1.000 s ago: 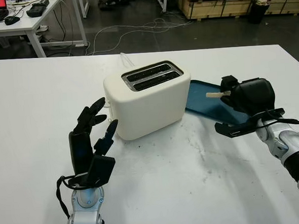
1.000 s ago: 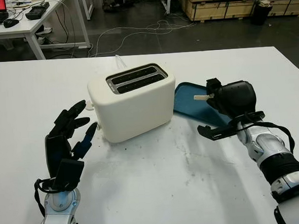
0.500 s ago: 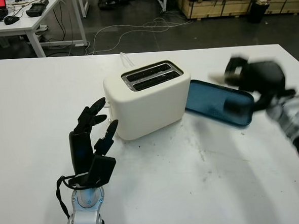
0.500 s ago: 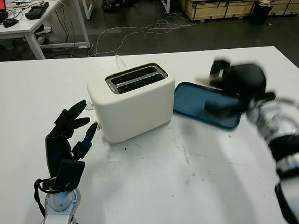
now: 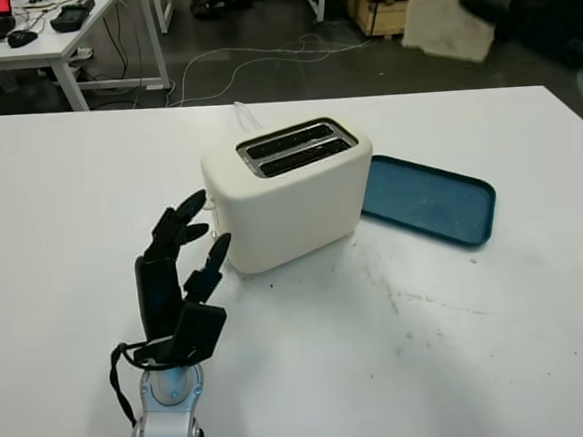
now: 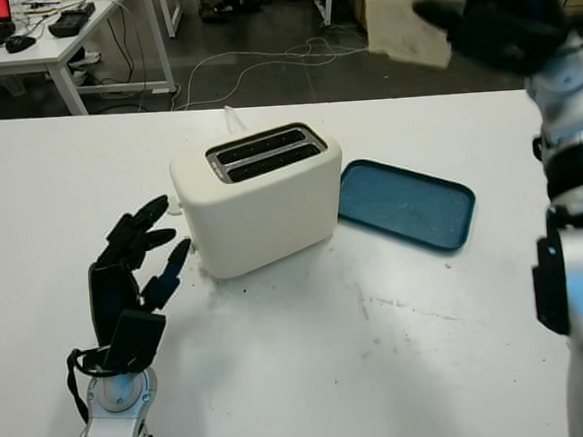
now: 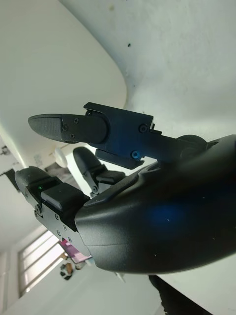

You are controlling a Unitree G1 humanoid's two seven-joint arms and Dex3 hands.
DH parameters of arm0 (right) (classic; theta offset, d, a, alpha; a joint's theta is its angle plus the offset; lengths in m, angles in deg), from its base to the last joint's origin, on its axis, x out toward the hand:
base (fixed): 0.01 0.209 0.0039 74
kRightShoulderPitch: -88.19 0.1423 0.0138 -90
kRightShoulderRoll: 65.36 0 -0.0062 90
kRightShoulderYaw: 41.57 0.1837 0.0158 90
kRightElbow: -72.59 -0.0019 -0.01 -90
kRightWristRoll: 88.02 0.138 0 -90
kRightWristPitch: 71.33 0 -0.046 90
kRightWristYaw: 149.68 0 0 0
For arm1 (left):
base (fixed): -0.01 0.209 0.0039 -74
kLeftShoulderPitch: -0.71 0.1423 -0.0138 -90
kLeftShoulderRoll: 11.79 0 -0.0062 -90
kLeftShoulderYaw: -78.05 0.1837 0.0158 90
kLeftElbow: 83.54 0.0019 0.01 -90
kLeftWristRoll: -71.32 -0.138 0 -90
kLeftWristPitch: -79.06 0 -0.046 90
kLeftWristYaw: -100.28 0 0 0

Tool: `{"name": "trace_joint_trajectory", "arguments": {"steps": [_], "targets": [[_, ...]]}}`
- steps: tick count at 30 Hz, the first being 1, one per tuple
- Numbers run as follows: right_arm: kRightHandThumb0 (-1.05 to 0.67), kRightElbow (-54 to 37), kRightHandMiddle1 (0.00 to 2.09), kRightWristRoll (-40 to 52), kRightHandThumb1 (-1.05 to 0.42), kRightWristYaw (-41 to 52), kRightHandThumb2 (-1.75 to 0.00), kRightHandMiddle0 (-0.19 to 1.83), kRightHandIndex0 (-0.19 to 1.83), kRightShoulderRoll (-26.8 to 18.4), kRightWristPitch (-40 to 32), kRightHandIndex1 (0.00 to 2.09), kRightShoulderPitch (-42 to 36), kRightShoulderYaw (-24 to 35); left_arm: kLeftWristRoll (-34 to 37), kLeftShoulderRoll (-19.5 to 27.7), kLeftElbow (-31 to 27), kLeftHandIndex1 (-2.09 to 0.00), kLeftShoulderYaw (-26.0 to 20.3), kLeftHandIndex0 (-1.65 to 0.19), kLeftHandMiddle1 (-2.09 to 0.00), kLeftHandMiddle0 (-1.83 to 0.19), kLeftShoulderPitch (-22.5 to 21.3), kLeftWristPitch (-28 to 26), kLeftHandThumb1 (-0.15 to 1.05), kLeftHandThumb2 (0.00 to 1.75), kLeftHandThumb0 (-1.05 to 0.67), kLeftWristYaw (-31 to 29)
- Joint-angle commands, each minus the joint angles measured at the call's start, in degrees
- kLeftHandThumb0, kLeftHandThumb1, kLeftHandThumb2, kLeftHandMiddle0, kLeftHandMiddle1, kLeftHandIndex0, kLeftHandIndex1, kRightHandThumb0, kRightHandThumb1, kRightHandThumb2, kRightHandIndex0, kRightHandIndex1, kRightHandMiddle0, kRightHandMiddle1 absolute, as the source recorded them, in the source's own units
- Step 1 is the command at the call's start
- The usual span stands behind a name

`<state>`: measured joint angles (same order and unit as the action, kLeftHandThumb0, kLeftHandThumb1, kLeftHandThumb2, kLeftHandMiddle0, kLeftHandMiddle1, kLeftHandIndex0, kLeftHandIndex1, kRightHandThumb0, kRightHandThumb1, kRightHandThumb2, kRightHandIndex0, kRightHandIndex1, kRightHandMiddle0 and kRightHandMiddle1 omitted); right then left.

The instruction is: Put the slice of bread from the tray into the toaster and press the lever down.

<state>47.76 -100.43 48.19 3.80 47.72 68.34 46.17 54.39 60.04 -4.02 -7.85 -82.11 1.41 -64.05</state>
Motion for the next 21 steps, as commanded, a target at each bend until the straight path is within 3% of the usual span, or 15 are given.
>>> {"name": "trace_joint_trajectory", "arguments": {"steps": [1,5,9,17,21], "targets": [[-0.56,1.57,1.62,2.40,-0.92,4.99,-0.21,0.92,1.01,1.85,1.18,1.73,2.66,0.91,0.04,-0.66,-0.47,-0.33,0.39,-0.49,-1.03,-0.31,-0.32,0.03,0.92,0.18,-0.44,-0.09],[-0.52,3.41,1.72,7.89,-0.92,18.79,-0.24,0.87,1.01,5.76,-1.63,1.74,5.06,3.00,0.00,-0.52,-0.35,-0.33,0.34,-0.49,-1.04,-0.31,-0.54,0.04,0.92,0.18,-0.44,-0.03],[-0.54,3.54,1.74,6.59,-0.92,23.87,-0.28,0.90,1.05,8.73,-4.10,1.75,6.47,0.89,0.03,-0.38,-0.37,-0.33,0.31,-0.49,-1.05,-0.32,-0.68,0.02,0.92,0.17,-0.43,-0.19],[-0.51,2.76,1.75,5.38,-0.92,28.18,-0.37,0.97,1.14,13.04,-6.84,1.75,7.20,-1.99,0.00,-0.42,-0.42,-0.34,0.17,-0.49,-1.07,-0.32,-0.95,-0.12,0.92,0.17,-0.45,-0.22],[-0.55,2.12,1.75,1.47,-0.92,24.97,-0.38,0.99,1.16,13.40,-4.81,1.75,6.38,-4.96,-0.47,-0.31,-0.07,-0.34,0.12,-0.50,-1.06,-0.32,-1.13,0.51,0.92,0.18,-0.45,0.23]]}}
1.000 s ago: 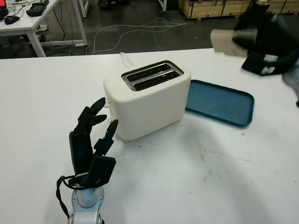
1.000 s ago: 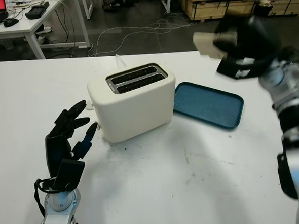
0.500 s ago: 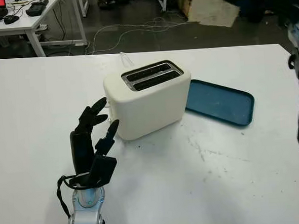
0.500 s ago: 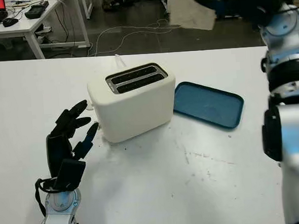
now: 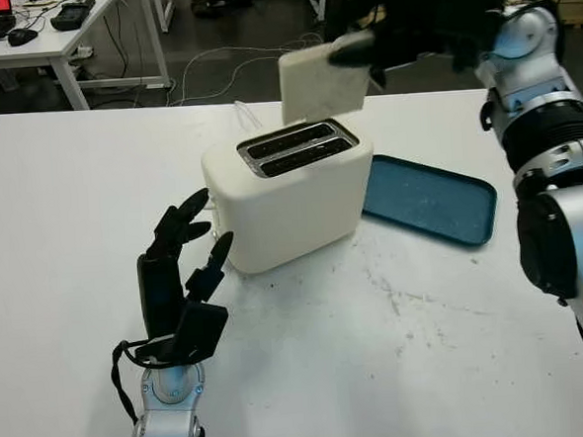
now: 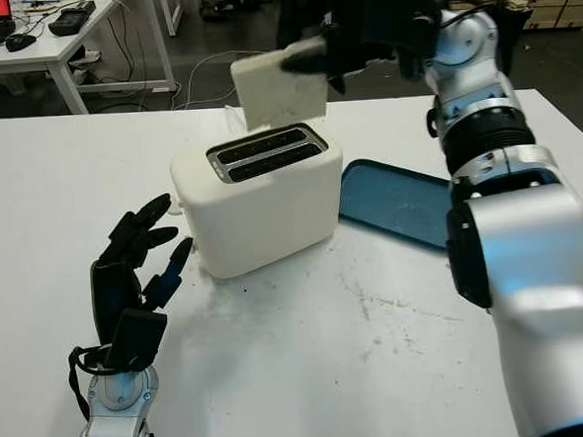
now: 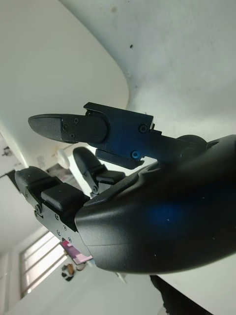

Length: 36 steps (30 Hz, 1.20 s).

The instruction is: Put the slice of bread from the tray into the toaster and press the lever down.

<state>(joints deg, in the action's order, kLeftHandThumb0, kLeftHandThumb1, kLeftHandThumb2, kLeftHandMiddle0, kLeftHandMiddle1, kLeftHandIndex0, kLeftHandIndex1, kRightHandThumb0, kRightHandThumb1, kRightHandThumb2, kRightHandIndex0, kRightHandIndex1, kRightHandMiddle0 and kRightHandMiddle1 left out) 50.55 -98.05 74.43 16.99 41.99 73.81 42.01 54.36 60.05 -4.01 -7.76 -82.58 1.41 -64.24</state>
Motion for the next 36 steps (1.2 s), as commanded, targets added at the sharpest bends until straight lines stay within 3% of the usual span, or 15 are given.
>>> {"name": "trace_joint_trajectory", "arguments": {"steps": [1,36], "targets": [[-0.55,-0.58,1.75,-1.51,-0.92,-1.56,-0.38,0.98,1.15,0.33,1.26,1.75,0.72,-1.26,-0.36,-0.32,-0.06,-0.34,0.03,-0.50,-1.07,-0.32,-0.70,0.55,0.92,0.18,-0.45,0.38],[-0.54,1.24,1.75,-6.43,-0.92,-0.85,-0.40,0.93,1.10,1.22,0.47,1.75,-0.79,-6.51,0.33,-0.93,0.11,-0.35,0.43,-0.49,-1.05,-0.31,-0.50,0.23,0.92,0.19,-0.43,0.84]]}}
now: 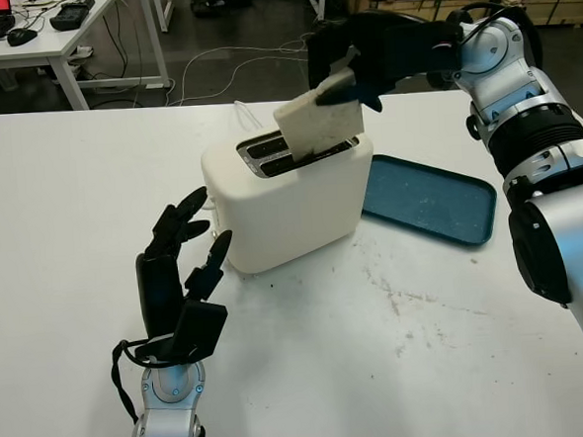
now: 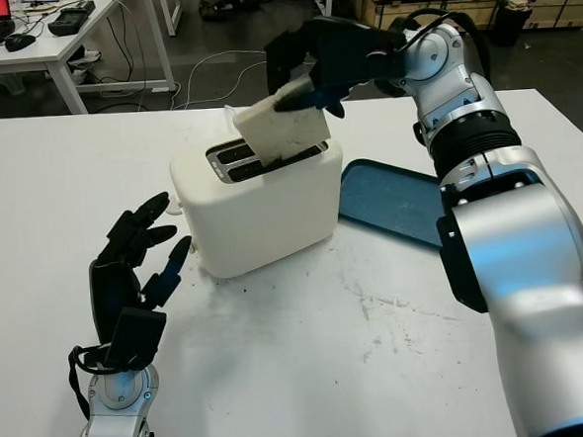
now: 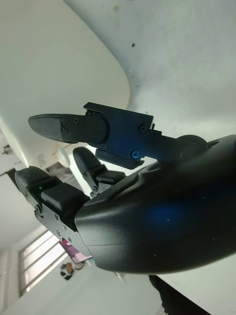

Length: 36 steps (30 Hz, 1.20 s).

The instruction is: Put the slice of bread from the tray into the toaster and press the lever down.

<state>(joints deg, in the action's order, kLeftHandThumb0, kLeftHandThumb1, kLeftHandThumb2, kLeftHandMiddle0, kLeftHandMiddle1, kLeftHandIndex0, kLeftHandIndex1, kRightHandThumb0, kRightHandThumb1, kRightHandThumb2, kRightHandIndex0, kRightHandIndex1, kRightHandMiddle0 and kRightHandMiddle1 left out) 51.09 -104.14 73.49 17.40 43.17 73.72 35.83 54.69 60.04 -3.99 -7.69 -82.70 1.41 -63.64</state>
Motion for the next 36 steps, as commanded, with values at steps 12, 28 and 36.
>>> {"name": "trace_joint_trajectory", "arguments": {"steps": [12,28,36], "targets": [[-0.50,0.99,1.75,-2.00,-0.92,-0.69,-0.38,0.96,1.15,4.27,0.57,1.75,-3.68,-2.63,-0.86,-0.93,0.10,-0.35,0.85,-0.48,-1.07,-0.31,0.04,0.08,0.92,0.20,-0.45,0.95],[-0.55,1.26,1.75,-0.17,-0.92,-3.53,-0.43,0.97,1.17,4.86,2.07,1.75,-5.36,0.27,-2.05,-0.43,0.32,-0.35,1.16,-0.49,-1.05,-0.34,0.34,0.01,0.92,0.20,-0.46,1.37],[-0.75,-2.41,0.75,-20.47,-0.90,-26.99,-0.03,0.77,0.35,-1.89,11.49,1.57,-4.86,-13.25,-1.95,-0.50,0.88,-0.35,1.01,-0.50,-1.03,-0.35,0.21,0.82,0.92,0.19,-0.46,1.65]]}}
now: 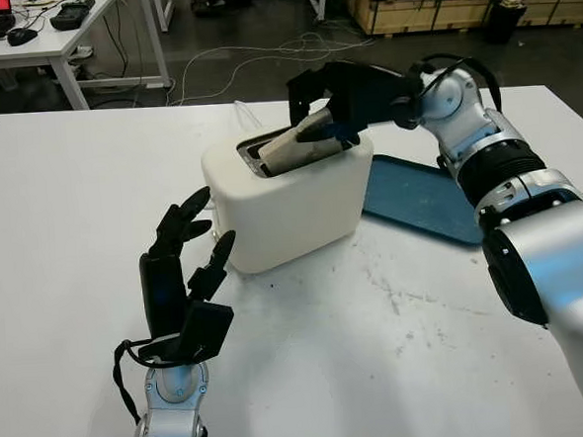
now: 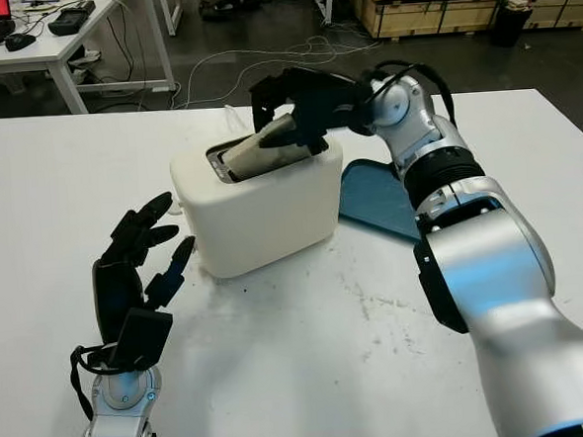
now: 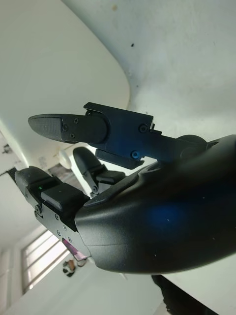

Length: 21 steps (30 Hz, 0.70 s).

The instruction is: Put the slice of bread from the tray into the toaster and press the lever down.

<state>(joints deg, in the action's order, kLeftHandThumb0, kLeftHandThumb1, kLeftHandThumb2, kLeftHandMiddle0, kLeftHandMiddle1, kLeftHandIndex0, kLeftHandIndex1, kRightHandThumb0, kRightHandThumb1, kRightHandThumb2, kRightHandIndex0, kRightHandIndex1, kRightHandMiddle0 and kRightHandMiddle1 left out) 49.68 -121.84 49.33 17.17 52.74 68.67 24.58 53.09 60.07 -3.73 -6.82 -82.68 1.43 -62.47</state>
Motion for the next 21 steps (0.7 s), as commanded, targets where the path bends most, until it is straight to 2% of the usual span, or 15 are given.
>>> {"name": "trace_joint_trajectory", "arguments": {"steps": [1,2,5,12,21], "targets": [[-0.77,-1.89,0.47,-6.08,-0.89,-6.16,-0.01,0.83,0.33,-2.78,2.80,1.37,0.55,-4.26,-0.19,-0.55,0.66,-0.35,0.14,-0.50,-1.03,-0.35,0.18,0.86,0.92,0.18,-0.47,0.44],[-0.78,-2.50,0.22,-8.54,-0.90,-8.88,-0.01,0.87,0.33,-3.54,3.47,1.10,0.82,-5.93,-0.11,-0.50,0.71,-0.35,0.11,-0.50,-1.03,-0.35,0.20,0.95,0.92,0.18,-0.47,0.40],[-0.77,-3.60,0.03,-12.59,-0.89,-14.31,-0.01,0.86,0.35,-5.09,5.30,0.79,1.37,-8.70,0.03,-0.56,0.43,-0.34,0.16,-0.50,-1.02,-0.35,0.38,0.72,0.92,0.19,-0.46,0.24],[-0.76,-5.21,0.00,-16.69,-0.90,-19.63,0.00,0.80,0.38,-6.68,5.97,0.59,2.08,-11.95,0.31,-0.80,0.07,-0.34,0.17,-0.50,-1.01,-0.34,0.52,0.28,0.92,0.19,-0.46,0.13],[-0.73,-5.67,0.00,-18.45,-0.90,-25.25,0.00,0.81,0.44,-7.24,5.44,0.53,1.62,-12.83,0.26,-0.71,-0.04,-0.33,0.17,-0.50,-1.01,-0.34,0.58,0.05,0.92,0.19,-0.46,0.05]]}}
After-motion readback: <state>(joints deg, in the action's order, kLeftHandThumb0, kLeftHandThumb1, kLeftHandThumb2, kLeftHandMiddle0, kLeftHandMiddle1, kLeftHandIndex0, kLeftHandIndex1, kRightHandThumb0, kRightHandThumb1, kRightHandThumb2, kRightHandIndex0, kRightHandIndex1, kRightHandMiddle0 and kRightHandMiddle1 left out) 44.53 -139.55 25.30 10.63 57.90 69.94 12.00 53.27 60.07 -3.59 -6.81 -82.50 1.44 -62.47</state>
